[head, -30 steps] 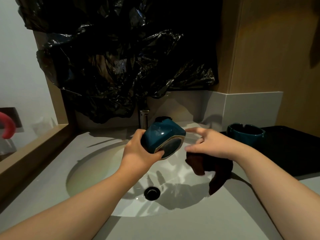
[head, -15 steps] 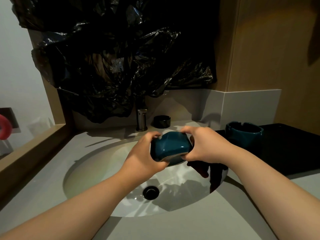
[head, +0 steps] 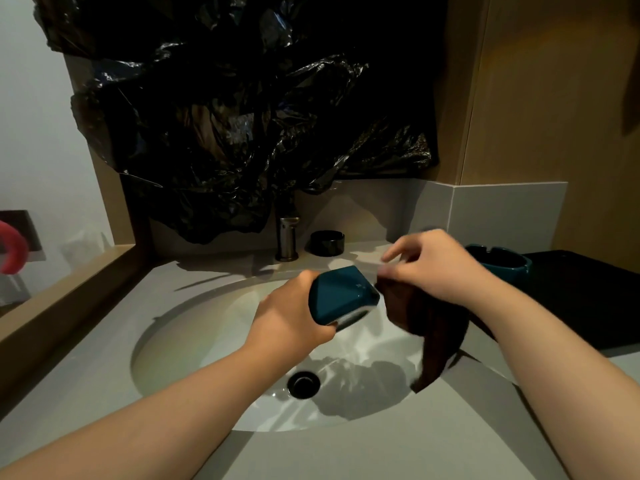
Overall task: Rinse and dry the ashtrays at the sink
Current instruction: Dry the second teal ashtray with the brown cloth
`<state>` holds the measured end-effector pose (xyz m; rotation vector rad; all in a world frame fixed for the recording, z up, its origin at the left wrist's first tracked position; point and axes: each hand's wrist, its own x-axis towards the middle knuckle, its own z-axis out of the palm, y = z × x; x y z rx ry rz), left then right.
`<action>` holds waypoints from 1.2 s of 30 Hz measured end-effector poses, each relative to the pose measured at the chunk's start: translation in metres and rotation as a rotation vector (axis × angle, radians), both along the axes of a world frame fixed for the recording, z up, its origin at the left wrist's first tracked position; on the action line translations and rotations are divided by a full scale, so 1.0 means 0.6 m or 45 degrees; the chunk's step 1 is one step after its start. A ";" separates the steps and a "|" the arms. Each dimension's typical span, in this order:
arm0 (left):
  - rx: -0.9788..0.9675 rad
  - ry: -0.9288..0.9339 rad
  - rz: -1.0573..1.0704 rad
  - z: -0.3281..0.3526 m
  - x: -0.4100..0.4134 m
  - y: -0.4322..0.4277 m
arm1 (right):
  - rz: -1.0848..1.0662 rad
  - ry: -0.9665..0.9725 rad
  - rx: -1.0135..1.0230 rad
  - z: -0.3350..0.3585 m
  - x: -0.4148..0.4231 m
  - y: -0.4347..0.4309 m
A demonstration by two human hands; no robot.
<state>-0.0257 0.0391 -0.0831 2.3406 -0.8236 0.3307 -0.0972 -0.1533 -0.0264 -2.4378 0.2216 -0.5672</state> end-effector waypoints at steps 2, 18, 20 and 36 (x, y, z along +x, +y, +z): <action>0.031 -0.005 -0.003 -0.001 0.000 -0.001 | -0.122 -0.324 0.172 -0.007 0.002 0.006; -0.043 -0.014 0.078 -0.006 0.005 -0.004 | 0.103 -0.483 -0.083 -0.087 0.039 0.077; -0.041 -0.010 0.112 -0.006 0.007 -0.003 | 0.192 -0.562 -0.309 -0.087 0.030 0.091; -0.367 0.383 0.044 -0.012 0.016 -0.001 | 0.217 -0.652 -0.314 -0.082 0.024 0.098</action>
